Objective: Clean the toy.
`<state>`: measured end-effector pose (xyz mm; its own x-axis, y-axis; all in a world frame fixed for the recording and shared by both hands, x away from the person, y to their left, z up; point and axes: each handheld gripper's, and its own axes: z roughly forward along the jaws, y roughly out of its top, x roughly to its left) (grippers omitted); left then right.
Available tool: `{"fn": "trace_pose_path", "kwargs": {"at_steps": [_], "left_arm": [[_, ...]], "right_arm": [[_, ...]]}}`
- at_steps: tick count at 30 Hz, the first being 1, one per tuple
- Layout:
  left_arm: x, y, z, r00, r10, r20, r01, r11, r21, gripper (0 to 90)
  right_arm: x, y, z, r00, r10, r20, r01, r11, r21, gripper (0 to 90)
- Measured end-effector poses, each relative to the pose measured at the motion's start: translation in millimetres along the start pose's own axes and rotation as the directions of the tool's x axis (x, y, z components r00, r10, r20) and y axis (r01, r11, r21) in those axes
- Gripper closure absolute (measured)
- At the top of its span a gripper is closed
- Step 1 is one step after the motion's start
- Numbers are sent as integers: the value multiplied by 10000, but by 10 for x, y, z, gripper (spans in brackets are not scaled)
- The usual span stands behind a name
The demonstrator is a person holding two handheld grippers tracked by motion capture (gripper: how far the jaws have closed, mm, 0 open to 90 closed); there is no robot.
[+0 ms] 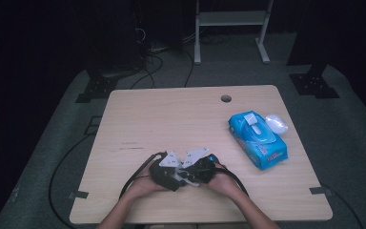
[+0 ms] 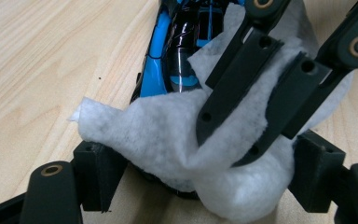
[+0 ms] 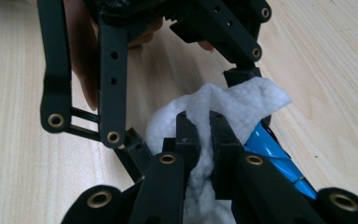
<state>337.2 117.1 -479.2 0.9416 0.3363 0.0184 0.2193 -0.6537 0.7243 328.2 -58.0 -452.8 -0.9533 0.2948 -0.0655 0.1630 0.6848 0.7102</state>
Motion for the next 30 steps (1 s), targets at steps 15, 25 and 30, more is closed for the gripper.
{"fn": "trace_pose_path", "kwargs": {"at_steps": [15, 25, 30], "left_arm": [[1, 0, -2, 10000, 37, -5, -37, 10000, 33, 238], [-2, 0, 1, 10000, -6, -13, 6, 10000, 1, 238], [-4, 0, 3, 10000, -41, -16, 41, 10000, -23, 238]], "right_arm": [[5, -26, -47, 9999, -96, 104, 95, 9999, 114, 841], [-118, -84, -197, 9987, 406, 309, -408, 9991, 63, 828], [-93, -38, -176, 9991, 204, 384, -212, 9996, 201, 619]]}}
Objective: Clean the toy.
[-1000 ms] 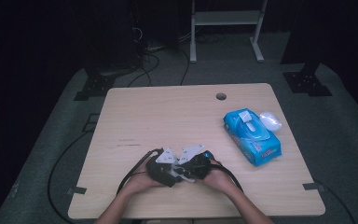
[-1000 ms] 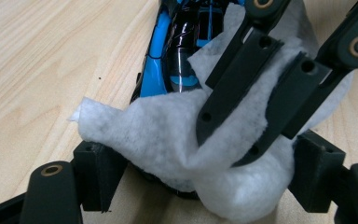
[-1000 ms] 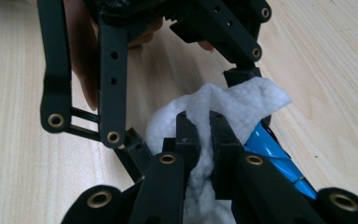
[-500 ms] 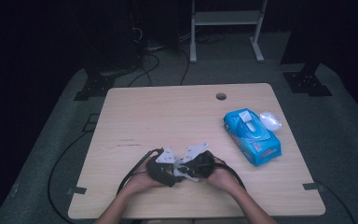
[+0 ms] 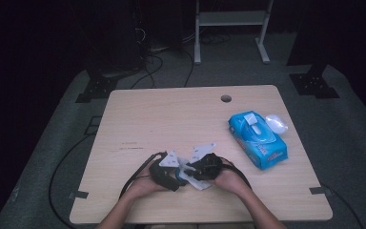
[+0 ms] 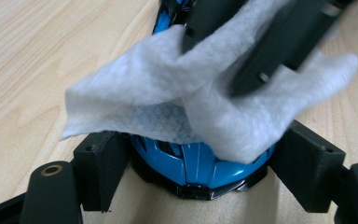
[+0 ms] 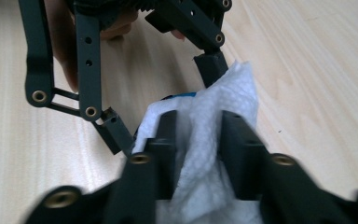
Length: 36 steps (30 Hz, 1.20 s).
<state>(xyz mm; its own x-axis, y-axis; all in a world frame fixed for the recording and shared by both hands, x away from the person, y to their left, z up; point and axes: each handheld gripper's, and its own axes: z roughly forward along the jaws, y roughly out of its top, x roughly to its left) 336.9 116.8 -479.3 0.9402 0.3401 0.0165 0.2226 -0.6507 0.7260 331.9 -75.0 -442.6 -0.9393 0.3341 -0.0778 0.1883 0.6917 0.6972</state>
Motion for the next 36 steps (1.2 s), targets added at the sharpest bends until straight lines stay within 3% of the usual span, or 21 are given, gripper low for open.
{"fn": "trace_pose_path", "kwargs": {"at_steps": [3, 7, 11, 13, 17, 21, 24, 28, 31, 33, 36], "left_arm": [[2, 0, 1, 10000, 2, 16, -2, 10000, 1, 238], [-1, 0, 2, 10000, -11, -1, 11, 10000, -18, 238], [-1, -2, -2, 10000, 16, 11, -16, 10000, -20, 238], [2, -3, 0, 10000, 24, 30, -24, 10000, -28, 238], [1, -2, 2, 10000, 22, 16, -22, 10000, -38, 238], [0, -1, 1, 10000, 29, -6, -29, 10000, -26, 238], [4, -1, 1, 10000, 44, 23, -44, 10000, -9, 238], [3, 0, 1, 10000, 25, 26, -25, 10000, 5, 238], [2, -1, -1, 10000, 13, 19, -13, 10000, 7, 238], [-1, 3, 3, 10000, -16, -1, 16, 10000, -9, 238], [-2, 2, 2, 10000, 6, -13, -6, 10000, -4, 238]], "right_arm": [[-1, 24, 1, 9998, -192, -20, 192, 9998, -103, 546], [-4, 86, 86, 9996, -274, -12, 274, 9996, -20, 522], [-17, 130, 218, 9995, -323, -44, 324, 9992, 252, 616], [-45, 123, 218, 9994, 87, -337, -83, 9999, 122, 710], [-102, 93, 177, 9989, 358, -319, -355, 9993, 84, 823], [-168, 69, 106, 9968, 788, 156, -791, 9968, 149, 833], [-190, 49, 96, 9936, 1111, 195, -1112, 9938, 64, 835], [-81, 102, 207, 9961, 885, -41, -884, 9961, 39, 834], [-43, 138, 252, 9983, 573, 96, -574, 9983, 75, 836], [-67, 129, 234, 9972, 729, 136, -731, 9973, 113, 838], [-130, 92, 174, 9939, 943, 572, -950, 9954, 97, 839]]}}
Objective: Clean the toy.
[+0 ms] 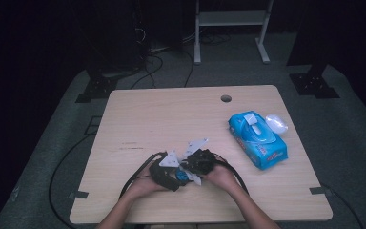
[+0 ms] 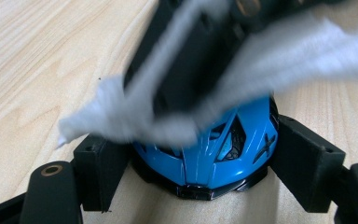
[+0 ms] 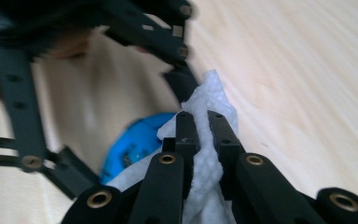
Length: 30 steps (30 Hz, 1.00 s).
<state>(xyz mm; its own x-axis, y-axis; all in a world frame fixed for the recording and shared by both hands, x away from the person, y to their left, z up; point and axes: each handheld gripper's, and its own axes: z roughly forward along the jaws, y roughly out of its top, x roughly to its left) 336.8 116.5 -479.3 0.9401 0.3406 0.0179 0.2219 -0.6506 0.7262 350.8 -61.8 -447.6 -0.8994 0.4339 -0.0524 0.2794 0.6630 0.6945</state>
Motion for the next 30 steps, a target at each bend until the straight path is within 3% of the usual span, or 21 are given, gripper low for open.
{"fn": "trace_pose_path", "kwargs": {"at_steps": [3, 6, 9, 11, 16, 23, 30], "left_arm": [[2, 0, 1, 10000, -5, 15, 5, 10000, -5, 238], [8, -1, 1, 10000, -13, 60, 13, 10000, 10, 239], [0, 1, 2, 10000, -38, 9, 38, 10000, -3, 238], [0, 3, 1, 10000, 6, -1, -6, 10000, 24, 238], [3, 3, 1, 10000, 27, -11, -27, 10000, 27, 238], [3, 1, 1, 10000, -5, 32, 5, 10000, 8, 239], [1, 2, 3, 10000, -8, 2, 8, 10000, 0, 239]], "right_arm": [[-22, -30, -18, 9986, 527, -13, -527, 9985, -152, 840], [60, -10, 33, 9988, 372, -330, -378, 9991, -190, 840], [108, 12, 56, 9997, -32, -243, 29, 9999, -115, 840], [81, -3, 41, 9998, 76, -200, -79, 9999, -141, 841], [-33, -55, -29, 9959, 890, 161, -887, 9958, -227, 842], [77, 0, 32, 9993, 376, 57, -375, 9992, -167, 841], [0, -51, -18, 9959, 877, 226, -871, 9959, -261, 842]]}}
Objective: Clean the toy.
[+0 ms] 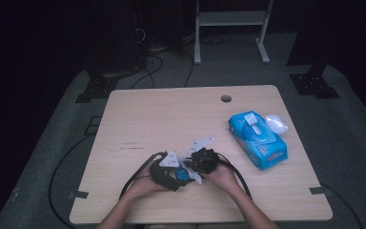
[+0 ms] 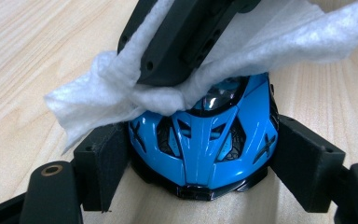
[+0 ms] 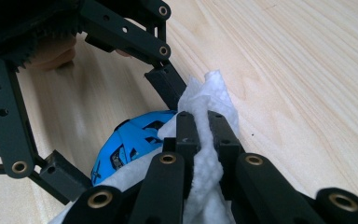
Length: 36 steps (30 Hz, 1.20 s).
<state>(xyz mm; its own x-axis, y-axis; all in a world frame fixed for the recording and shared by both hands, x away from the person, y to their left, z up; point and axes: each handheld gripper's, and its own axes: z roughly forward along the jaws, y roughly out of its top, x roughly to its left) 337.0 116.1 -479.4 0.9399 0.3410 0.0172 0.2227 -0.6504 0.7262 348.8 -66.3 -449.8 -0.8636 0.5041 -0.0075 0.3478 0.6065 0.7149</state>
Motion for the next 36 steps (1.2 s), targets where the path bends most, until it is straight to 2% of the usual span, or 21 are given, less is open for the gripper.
{"fn": "trace_pose_path", "kwargs": {"at_steps": [6, 8, 12, 14, 16, 18, 20, 22, 26, 29, 33, 36], "left_arm": [[1, -1, 0, 10000, -31, 34, 31, 10000, -14, 238], [1, 0, 1, 10000, -25, 29, 25, 10000, -8, 239], [10, -3, 1, 10000, 11, 63, -11, 10000, -8, 239], [11, -4, 1, 10000, 14, 62, -14, 10000, -18, 239], [9, -4, 1, 10000, 5, 62, -5, 10000, -20, 239], [11, -2, 0, 10000, 25, 62, -25, 10000, 9, 239], [11, -2, 0, 10000, 33, 61, -33, 10000, 17, 239], [11, -4, 1, 10000, 30, 58, -30, 10000, -8, 239], [12, -2, 5, 10000, 52, 51, -52, 10000, -38, 239], [13, -3, 6, 10000, 52, 66, -51, 10000, -52, 239], [10, -2, 1, 10000, 28, 52, -28, 10000, 6, 239], [10, -3, 5, 10000, 31, 40, -30, 10000, -29, 239]], "right_arm": [[140, 43, 78, 9982, -413, -445, 417, 9991, 85, 841], [131, 42, 69, 9973, -578, -459, 584, 9982, 114, 841], [77, 10, 25, 9990, -128, -424, 128, 9999, 9, 841], [111, 9, 30, 9984, -224, -510, 224, 9997, 2, 840], [165, 12, 45, 9959, -553, -718, 555, 9985, 13, 840], [186, 21, 34, 9946, -883, -539, 890, 9960, 97, 840], [140, 2, -3, 9971, -681, -352, 683, 9976, 55, 840], [35, -38, -68, 9996, -249, -129, 248, 9997, -85, 840], [-141, -120, -169, 9993, 365, 60, -363, 9989, -305, 841], [-118, -108, -157, 9995, 244, 189, -238, 9993, -291, 841], [-17, -39, -43, 10000, 77, -19, -77, 9998, -156, 841], [-59, -52, -63, 10000, 86, -27, -86, 9999, -145, 841]]}}
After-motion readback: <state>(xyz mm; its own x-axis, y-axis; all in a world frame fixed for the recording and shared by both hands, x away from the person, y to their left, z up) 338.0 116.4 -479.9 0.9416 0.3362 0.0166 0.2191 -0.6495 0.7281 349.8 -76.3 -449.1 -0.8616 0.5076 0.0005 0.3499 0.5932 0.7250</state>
